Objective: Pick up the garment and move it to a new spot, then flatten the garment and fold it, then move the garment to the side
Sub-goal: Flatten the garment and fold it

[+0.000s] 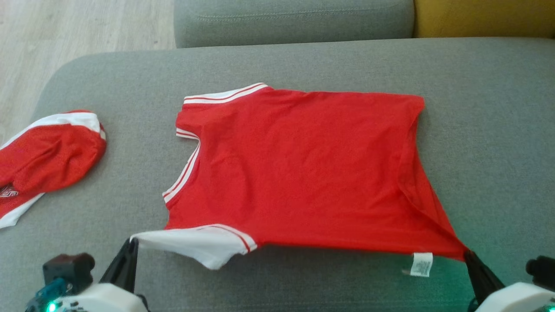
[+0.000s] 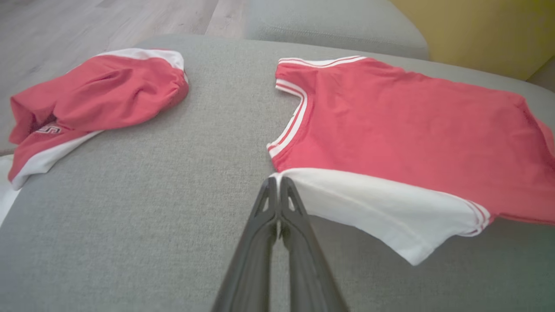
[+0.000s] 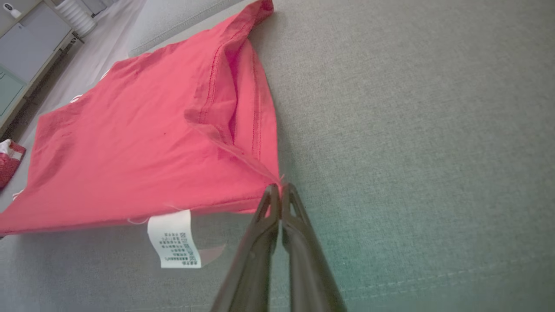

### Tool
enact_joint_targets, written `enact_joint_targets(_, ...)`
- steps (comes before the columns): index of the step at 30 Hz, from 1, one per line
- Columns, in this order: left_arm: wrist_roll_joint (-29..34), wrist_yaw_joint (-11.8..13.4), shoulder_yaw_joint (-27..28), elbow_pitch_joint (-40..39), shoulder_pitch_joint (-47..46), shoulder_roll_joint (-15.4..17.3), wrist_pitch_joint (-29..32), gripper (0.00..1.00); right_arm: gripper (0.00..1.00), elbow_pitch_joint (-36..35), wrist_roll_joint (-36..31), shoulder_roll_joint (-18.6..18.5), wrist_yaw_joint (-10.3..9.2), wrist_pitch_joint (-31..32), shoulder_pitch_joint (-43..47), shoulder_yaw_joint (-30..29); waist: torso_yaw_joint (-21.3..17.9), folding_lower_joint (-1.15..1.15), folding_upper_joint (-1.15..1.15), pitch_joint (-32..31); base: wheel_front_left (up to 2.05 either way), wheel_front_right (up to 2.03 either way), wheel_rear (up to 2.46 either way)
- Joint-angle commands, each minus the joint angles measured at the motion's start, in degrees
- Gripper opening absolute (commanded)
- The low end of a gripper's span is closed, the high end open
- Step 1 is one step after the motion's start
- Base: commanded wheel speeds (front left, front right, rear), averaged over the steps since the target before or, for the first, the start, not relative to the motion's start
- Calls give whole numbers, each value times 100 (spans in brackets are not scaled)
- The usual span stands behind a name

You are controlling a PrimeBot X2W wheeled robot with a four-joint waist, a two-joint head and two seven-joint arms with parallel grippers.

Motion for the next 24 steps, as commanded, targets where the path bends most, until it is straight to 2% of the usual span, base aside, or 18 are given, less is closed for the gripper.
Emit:
enact_joint_targets(1,29,65,265,-270,-164,106,56,0,0,-267,45,-60,-4,57,-95,44,-4,1,0,2,0,0,0)
enact_joint_targets(5,-21,74,254,-361,-128,139,224,0,0,-383,142,-58,-4,262,19,-6,-1,1,0,30,0,0,0)
enact_joint_targets(9,-105,-64,227,-108,-431,294,440,0,0,-343,39,-58,-4,557,-189,-8,-26,1,0,176,0,0,0)
enact_joint_targets(18,-617,-644,139,914,-1715,553,892,0,0,43,-176,-57,-4,966,-1265,76,-39,1,0,609,0,0,0)
enact_joint_targets(24,-726,-964,41,1621,-2580,638,764,0,0,339,-248,-57,-4,919,-1906,159,-65,1,0,863,0,0,0)
